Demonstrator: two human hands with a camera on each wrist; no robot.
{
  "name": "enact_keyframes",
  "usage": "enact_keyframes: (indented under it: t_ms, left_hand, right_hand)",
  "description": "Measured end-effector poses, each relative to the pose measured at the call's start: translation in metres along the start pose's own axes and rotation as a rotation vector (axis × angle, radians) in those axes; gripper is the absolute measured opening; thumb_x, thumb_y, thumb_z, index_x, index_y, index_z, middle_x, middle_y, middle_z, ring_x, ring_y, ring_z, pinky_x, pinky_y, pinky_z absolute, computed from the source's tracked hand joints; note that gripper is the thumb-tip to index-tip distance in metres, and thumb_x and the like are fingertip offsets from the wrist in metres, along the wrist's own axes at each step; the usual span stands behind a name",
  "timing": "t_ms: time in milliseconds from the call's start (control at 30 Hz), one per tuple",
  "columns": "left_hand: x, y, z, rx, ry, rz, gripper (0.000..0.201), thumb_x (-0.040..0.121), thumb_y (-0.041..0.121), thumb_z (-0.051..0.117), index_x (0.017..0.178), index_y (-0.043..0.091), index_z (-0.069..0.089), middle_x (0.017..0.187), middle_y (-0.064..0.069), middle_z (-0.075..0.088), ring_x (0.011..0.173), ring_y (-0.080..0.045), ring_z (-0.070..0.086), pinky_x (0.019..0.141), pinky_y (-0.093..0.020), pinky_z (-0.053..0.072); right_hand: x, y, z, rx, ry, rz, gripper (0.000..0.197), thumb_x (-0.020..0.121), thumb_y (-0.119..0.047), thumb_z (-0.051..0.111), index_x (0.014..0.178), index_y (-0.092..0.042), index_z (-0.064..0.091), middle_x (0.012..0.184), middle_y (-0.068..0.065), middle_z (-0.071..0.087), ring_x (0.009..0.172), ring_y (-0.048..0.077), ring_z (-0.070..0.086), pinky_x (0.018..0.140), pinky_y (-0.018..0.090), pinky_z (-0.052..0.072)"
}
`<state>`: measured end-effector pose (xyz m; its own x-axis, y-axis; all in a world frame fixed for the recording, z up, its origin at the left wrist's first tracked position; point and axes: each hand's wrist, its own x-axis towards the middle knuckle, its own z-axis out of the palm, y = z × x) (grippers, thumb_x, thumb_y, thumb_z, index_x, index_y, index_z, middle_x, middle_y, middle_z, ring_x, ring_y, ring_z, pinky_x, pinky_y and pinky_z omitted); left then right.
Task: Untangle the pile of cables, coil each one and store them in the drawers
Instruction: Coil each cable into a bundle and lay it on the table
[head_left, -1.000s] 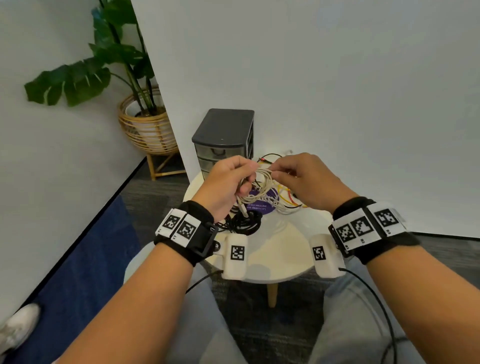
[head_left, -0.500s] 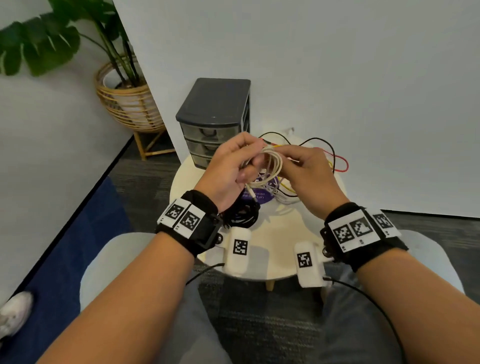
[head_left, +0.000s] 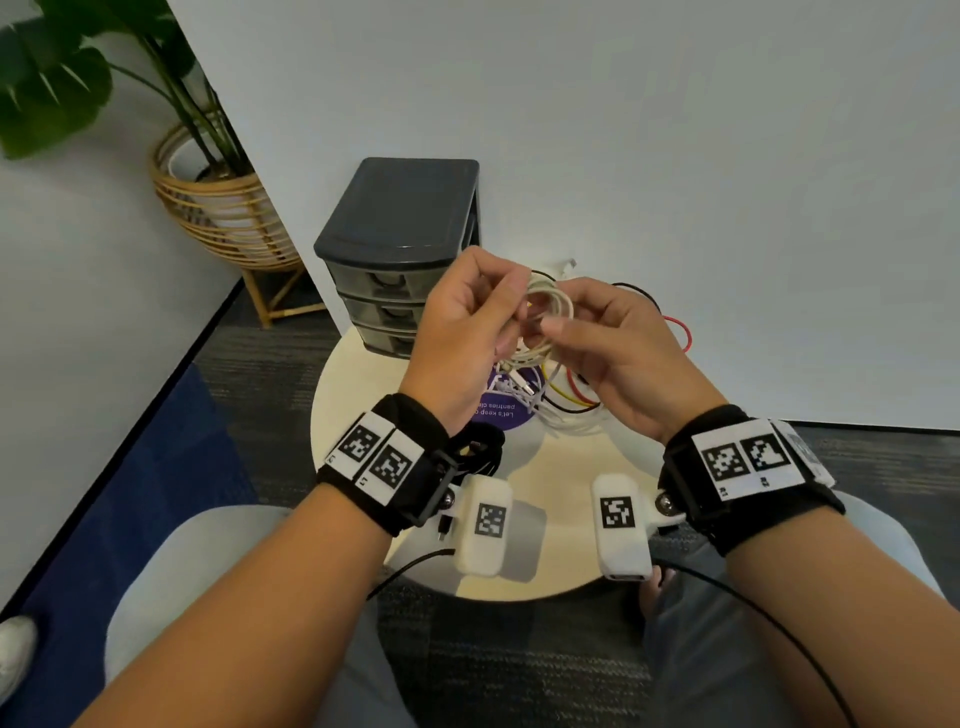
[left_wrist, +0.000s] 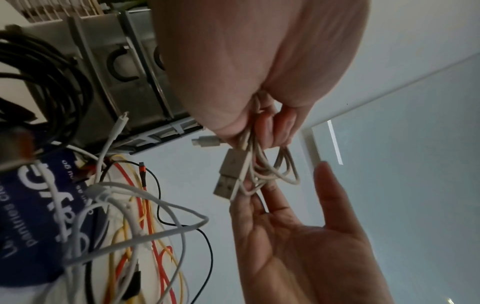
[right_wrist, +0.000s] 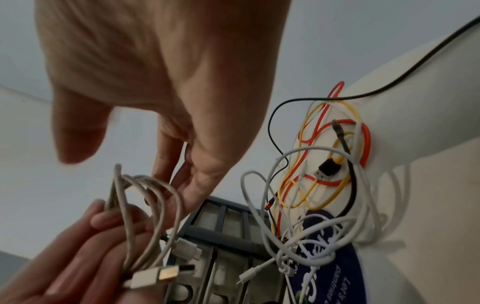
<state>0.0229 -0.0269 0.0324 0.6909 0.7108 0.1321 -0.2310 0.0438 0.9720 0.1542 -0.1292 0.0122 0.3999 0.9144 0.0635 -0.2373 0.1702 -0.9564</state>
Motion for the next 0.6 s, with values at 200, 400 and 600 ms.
enact_keyframes:
  t_ms: [200, 400, 600]
  left_hand:
    - [-0.0022, -0.0077, 0.0074, 0.124, -0.035, 0.034, 0.01, 0.105, 0.006, 0.053, 0.1, -0.003, 0.052, 0.073, -0.005, 0.055, 0.05, -0.01, 0.039, 0.055, -0.016, 0.047]
    - [0.0013, -0.0063, 0.0073, 0.191, -0.041, 0.039, 0.013, 0.105, 0.006, 0.053, 0.1, -0.005, 0.052, 0.072, -0.008, 0.052, 0.05, -0.011, 0.038, 0.048, -0.02, 0.036]
    - [0.0018, -0.0037, 0.0041, 0.189, -0.067, 0.022, 0.013, 0.105, 0.009, 0.053, 0.102, -0.004, 0.054, 0.076, -0.011, 0.051, 0.053, -0.015, 0.037, 0.05, -0.029, 0.033]
  right_hand:
    - [-0.0006, 0.0013, -0.001, 0.052, 0.094, 0.039, 0.03, 0.086, 0.002, 0.068, 0.115, -0.003, 0.062, 0.091, 0.013, 0.075, 0.08, 0.024, 0.072, 0.074, 0.029, 0.058]
    - [0.0007, -0.0021, -0.0018, 0.086, 0.109, 0.108, 0.029, 0.091, 0.004, 0.063, 0.116, -0.009, 0.055, 0.084, 0.008, 0.074, 0.074, 0.018, 0.07, 0.067, 0.023, 0.054]
    - [-0.0015, -0.0072, 0.0018, 0.108, 0.045, 0.186, 0.022, 0.099, -0.001, 0.052, 0.118, -0.009, 0.056, 0.071, 0.003, 0.058, 0.065, 0.012, 0.056, 0.058, 0.021, 0.045]
